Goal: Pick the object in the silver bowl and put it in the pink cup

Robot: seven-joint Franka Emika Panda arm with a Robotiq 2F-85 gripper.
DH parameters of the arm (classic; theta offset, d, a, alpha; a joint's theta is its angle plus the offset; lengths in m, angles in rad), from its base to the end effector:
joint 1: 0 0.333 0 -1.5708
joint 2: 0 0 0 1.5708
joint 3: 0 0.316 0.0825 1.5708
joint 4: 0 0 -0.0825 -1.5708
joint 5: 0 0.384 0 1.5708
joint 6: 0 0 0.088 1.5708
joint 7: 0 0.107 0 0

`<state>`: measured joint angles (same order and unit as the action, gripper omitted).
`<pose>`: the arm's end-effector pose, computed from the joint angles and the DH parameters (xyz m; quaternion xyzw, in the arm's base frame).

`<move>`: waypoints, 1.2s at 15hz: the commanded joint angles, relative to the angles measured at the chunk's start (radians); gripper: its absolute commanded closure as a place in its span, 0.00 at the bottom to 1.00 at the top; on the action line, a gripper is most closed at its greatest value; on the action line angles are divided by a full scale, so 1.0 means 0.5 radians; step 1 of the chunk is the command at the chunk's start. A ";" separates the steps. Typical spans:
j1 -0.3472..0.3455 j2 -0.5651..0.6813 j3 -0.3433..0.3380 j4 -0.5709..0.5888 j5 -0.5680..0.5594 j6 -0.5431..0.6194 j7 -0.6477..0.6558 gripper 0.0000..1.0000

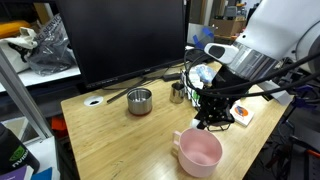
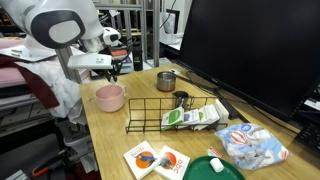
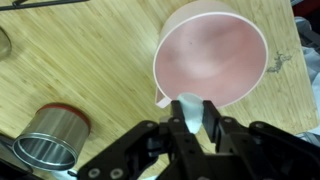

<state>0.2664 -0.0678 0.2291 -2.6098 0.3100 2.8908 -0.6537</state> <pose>0.4158 0.2037 0.3108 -0.8931 -0.4120 -0.1756 0.0423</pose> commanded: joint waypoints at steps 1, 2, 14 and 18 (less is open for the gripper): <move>-0.014 0.089 -0.031 0.072 0.068 -0.060 -0.085 0.94; -0.020 0.125 -0.065 0.086 -0.013 -0.080 -0.002 0.94; -0.176 0.442 0.050 0.386 0.034 -0.445 -0.107 0.74; -0.196 0.460 0.034 0.426 -0.062 -0.584 -0.074 0.36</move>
<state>0.1981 0.1491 0.2303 -2.4273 0.3142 2.6629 -0.6903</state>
